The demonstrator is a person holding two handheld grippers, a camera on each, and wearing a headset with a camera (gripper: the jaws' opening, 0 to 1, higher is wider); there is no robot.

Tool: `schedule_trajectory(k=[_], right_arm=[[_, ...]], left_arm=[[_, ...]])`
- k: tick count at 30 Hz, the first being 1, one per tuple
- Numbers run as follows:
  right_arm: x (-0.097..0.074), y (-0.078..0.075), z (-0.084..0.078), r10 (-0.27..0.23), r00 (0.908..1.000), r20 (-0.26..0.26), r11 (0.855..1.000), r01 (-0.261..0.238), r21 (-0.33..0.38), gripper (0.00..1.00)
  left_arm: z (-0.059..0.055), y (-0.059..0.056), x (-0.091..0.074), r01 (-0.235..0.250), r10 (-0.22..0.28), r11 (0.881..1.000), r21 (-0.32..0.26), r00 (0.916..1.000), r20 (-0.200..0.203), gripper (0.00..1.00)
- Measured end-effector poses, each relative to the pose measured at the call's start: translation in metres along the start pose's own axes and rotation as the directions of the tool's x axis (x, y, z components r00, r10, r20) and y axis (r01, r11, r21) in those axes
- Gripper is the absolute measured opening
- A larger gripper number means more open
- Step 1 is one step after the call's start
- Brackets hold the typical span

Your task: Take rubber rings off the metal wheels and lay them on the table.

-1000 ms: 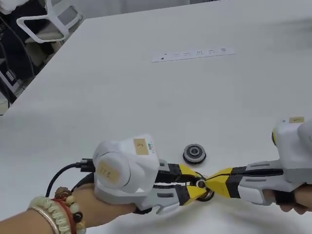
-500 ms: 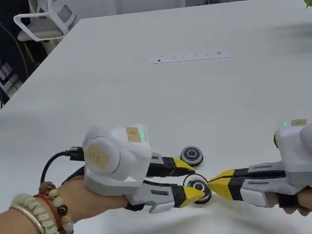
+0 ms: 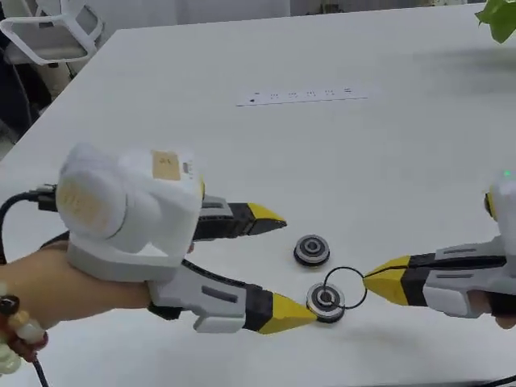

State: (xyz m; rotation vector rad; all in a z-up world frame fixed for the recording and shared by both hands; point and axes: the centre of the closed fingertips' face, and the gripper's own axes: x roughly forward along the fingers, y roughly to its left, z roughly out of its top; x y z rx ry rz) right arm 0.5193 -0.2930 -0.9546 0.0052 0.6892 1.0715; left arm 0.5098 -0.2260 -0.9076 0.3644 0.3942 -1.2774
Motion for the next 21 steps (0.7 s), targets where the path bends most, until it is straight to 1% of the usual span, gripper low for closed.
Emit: schedule_trajectory(k=[2,3,4,6,7,8,9,11,12,14,16,17,21], right_arm=[[-0.006,0.002,0.004,-0.012,0.9999,0.005,1.0,0.012,0.011,0.0],[-0.008,0.003,0.006,-0.02,0.9998,0.007,1.0,0.02,0.011,0.0],[-0.011,0.004,0.009,-0.027,0.9996,0.011,1.0,0.027,0.01,0.0],[-0.016,0.007,0.013,-0.029,0.9995,0.014,1.0,0.028,0.013,0.0],[-0.016,0.008,0.014,-0.029,0.9995,0.015,0.999,0.029,0.015,0.0],[-0.018,0.009,0.017,-0.029,0.9994,0.018,0.999,0.028,0.022,0.0],[-0.019,0.009,0.019,-0.03,0.9994,0.018,0.999,0.029,0.025,0.0],[-0.021,0.01,0.023,-0.039,0.9991,0.019,0.999,0.039,0.03,0.0],[-0.022,0.011,0.026,-0.041,0.999,0.02,0.999,0.041,0.032,0.0],[-0.023,0.013,0.03,-0.041,0.999,0.019,0.999,0.041,0.029,0.0],[-0.022,0.016,0.034,-0.041,0.999,0.017,0.999,0.041,0.014,0.0],[-0.021,0.018,0.037,-0.039,0.9991,0.017,0.999,0.039,0.008,0.0],[-0.012,0.025,0.046,-0.027,0.9995,0.016,0.999,0.027,-0.017,0.0]], left_arm=[[0.005,0.0,-0.017,-0.014,0.014,1.0,-0.012,0.9996,0.023,0.67],[0.006,0.0,-0.023,-0.019,0.019,1.0,-0.013,0.9994,0.028,0.7],[0.008,0.001,-0.031,-0.032,0.033,0.999,-0.019,0.9986,0.042,0.72],[0.009,0.003,-0.043,-0.064,0.065,0.998,-0.023,0.9965,0.053,0.74],[0.009,0.004,-0.045,-0.071,0.072,0.997,-0.021,0.9959,0.054,0.75],[0.007,0.006,-0.053,-0.094,0.095,0.995,-0.017,0.994,0.054,0.76],[0.005,0.007,-0.057,-0.107,0.108,0.994,-0.017,0.9929,0.05,0.76],[-0.001,0.01,-0.068,-0.141,0.142,0.989,-0.034,0.9884,0.053,0.78],[-0.006,0.011,-0.074,-0.155,0.158,0.987,-0.045,0.9863,0.049,0.8],[-0.013,0.012,-0.08,-0.172,0.175,0.983,-0.06,0.9838,0.04,0.83],[-0.02,0.014,-0.087,-0.201,0.204,0.977,-0.075,0.9783,0.036,0.86],[-0.023,0.015,-0.091,-0.211,0.215,0.973,-0.089,0.9758,0.039,0.86],[-0.032,0.01,-0.097,-0.22,0.227,0.968,-0.122,0.9727,0.048,0.88]])
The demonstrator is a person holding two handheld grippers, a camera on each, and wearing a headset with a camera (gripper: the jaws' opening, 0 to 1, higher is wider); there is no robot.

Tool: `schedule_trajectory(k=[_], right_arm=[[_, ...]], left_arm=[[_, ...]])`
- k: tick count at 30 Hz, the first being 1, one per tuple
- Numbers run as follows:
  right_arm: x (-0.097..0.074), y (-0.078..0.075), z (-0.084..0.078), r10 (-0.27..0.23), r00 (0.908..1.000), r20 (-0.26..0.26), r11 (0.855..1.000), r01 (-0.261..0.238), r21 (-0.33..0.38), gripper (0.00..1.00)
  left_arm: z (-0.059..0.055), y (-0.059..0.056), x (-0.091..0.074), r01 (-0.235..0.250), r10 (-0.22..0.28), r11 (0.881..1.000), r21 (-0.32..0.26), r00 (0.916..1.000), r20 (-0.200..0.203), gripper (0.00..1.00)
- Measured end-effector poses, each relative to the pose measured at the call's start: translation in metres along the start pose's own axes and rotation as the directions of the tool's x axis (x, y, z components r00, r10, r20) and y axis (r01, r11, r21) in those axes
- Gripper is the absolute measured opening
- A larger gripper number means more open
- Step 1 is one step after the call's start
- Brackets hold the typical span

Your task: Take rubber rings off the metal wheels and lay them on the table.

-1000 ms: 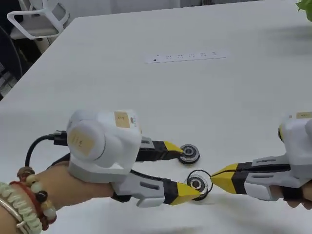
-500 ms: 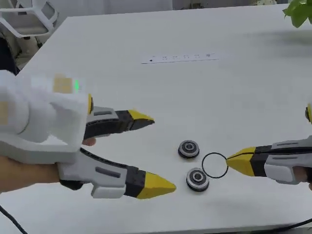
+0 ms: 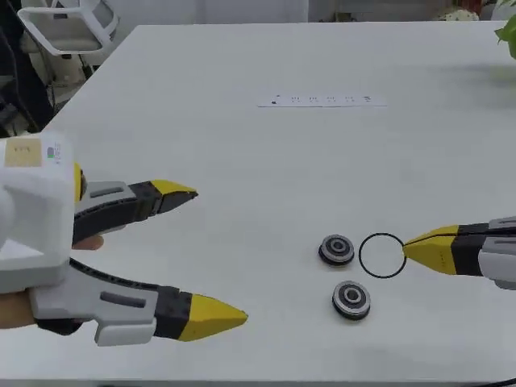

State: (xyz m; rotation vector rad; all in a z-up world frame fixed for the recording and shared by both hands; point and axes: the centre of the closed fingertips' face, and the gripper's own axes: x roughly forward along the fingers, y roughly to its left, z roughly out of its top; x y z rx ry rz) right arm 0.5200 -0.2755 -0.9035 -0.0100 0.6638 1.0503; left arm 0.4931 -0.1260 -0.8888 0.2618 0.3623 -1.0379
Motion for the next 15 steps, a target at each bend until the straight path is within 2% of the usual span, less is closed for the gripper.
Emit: schedule_trajectory(k=[7,15], right_arm=[[0.023,0.016,0.016,0.028,0.9996,-0.004,0.999,-0.029,-0.044,0.0],[0.046,0.027,0.023,0.058,0.997,-0.052,0.993,-0.063,-0.104,0.0]], left_arm=[[-0.018,0.003,-0.007,-0.016,0.015,0.999,-0.042,0.9998,-0.013,0.91],[-0.028,0.006,-0.009,-0.012,0.012,0.999,-0.049,0.9998,-0.016,0.91]])
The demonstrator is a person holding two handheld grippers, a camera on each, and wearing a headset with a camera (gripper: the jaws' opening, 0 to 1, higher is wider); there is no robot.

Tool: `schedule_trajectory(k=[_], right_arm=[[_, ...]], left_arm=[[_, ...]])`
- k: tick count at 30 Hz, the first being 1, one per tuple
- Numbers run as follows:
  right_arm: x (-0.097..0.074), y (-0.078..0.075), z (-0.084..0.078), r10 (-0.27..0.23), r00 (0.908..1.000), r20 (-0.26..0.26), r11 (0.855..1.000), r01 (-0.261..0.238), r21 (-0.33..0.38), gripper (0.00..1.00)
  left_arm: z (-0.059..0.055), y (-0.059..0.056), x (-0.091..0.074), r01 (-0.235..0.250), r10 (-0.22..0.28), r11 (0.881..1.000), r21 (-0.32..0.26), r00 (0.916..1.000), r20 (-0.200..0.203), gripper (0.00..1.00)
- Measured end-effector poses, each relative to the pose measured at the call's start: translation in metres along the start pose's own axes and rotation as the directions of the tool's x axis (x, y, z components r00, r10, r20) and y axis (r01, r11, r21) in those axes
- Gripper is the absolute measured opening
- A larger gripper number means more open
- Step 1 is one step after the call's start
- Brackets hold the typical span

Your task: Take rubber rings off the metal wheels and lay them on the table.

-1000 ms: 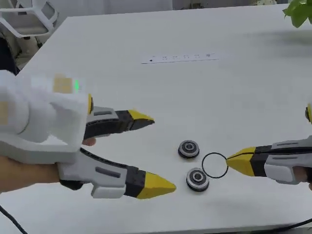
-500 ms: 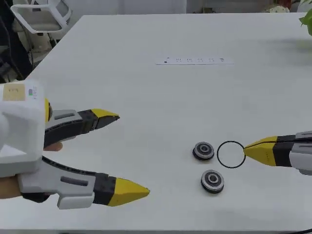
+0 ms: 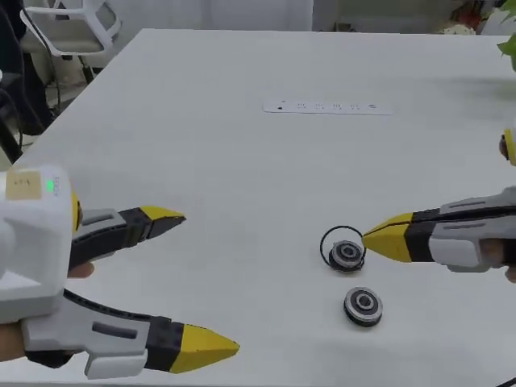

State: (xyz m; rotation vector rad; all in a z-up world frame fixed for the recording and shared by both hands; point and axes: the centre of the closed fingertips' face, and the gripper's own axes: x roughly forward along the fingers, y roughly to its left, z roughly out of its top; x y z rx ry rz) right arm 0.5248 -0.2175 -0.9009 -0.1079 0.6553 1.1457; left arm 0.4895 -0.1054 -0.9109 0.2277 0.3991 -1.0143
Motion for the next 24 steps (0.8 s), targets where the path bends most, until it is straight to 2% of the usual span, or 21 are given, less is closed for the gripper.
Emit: schedule_trajectory(k=[5,7,11,13,15,21,24], right_arm=[[0.022,0.001,0.0,0.03,0.9984,-0.047,0.999,-0.031,-0.023,0.0],[0.029,0.001,-0.002,0.036,0.997,-0.069,0.999,-0.038,-0.024,0.0],[0.041,0.004,-0.006,0.058,0.993,-0.103,0.995,-0.065,-0.069,0.0],[0.047,0.004,-0.008,0.061,0.9918,-0.112,0.995,-0.069,-0.067,0.0],[0.053,0.006,-0.016,0.068,0.9871,-0.145,0.994,-0.079,-0.073,0.0],[0.069,0.005,-0.032,0.083,0.977,-0.196,0.994,-0.095,-0.05,0.0],[0.075,0.0,-0.045,0.066,0.9688,-0.239,0.995,-0.082,-0.058,0.0]], left_arm=[[0.0,0.005,-0.003,-0.019,0.019,1.0,-0.001,0.9992,0.036,0.88],[-0.001,0.005,-0.004,-0.01,0.011,1.0,-0.017,0.9989,0.045,0.86],[0.0,0.004,-0.006,0.003,-0.001,1.0,-0.019,0.9983,0.059,0.91],[0.0,0.005,-0.006,0.005,-0.004,1.0,-0.02,0.998,0.063,0.9],[0.0,0.005,-0.006,0.009,-0.008,1.0,-0.025,0.9974,0.072,0.92],[-0.001,0.004,-0.004,0.023,-0.021,0.999,-0.024,0.9955,0.092,0.93],[-0.003,0.002,-0.005,0.03,-0.028,0.999,-0.022,0.9954,0.092,0.93]])
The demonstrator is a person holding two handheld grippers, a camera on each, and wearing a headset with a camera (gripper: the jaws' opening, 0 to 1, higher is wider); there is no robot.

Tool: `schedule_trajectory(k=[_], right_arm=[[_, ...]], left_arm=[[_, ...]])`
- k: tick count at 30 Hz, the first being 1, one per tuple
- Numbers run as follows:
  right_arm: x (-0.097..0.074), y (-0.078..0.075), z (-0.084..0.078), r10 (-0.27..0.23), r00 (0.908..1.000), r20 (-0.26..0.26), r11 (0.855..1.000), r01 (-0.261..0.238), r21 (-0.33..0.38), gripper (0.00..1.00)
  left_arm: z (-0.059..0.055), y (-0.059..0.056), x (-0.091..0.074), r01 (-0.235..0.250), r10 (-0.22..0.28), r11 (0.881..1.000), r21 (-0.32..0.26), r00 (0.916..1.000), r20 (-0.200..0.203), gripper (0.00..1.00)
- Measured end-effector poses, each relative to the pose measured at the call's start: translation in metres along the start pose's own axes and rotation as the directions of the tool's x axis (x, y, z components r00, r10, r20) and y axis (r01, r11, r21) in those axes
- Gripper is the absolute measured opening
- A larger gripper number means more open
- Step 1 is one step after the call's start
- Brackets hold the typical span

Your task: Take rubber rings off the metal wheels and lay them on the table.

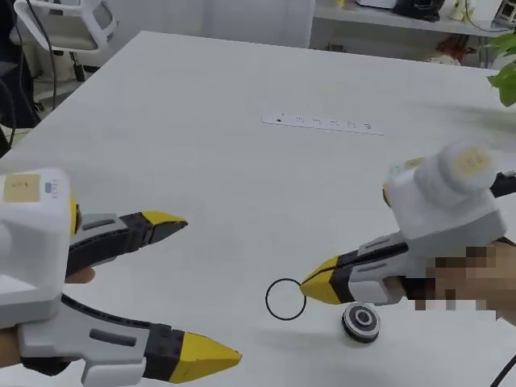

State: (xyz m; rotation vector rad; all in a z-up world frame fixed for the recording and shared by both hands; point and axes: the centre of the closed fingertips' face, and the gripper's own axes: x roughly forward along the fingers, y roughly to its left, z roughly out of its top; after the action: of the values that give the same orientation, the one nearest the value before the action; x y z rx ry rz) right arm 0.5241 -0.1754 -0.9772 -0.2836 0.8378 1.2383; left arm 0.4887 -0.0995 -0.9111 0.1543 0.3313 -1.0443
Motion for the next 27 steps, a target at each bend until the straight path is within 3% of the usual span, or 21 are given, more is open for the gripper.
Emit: schedule_trajectory(k=[7,10,23,27], right_arm=[[0.007,-0.008,-0.015,-0.022,0.999,-0.038,1.0,0.023,0.013,0.0],[0.008,-0.01,-0.021,-0.032,0.9983,-0.049,0.999,0.033,0.009,0.0],[0.009,-0.018,-0.027,-0.059,0.998,-0.025,0.997,0.06,0.04,0.03],[0.001,-0.019,-0.024,-0.07,0.9974,-0.016,0.998,0.07,-0.003,0.06]], left_arm=[[0.001,0.001,0.0,-0.001,0.002,1.0,-0.009,0.9998,0.019,0.93],[0.001,-0.004,0.002,0.014,-0.014,1.0,0.002,0.9999,0.002,0.93],[0.006,-0.009,0.011,0.012,-0.012,1.0,0.019,0.9999,-0.002,0.93],[0.009,-0.012,0.015,0.023,-0.023,0.999,0.028,0.9997,0.0,0.92]])
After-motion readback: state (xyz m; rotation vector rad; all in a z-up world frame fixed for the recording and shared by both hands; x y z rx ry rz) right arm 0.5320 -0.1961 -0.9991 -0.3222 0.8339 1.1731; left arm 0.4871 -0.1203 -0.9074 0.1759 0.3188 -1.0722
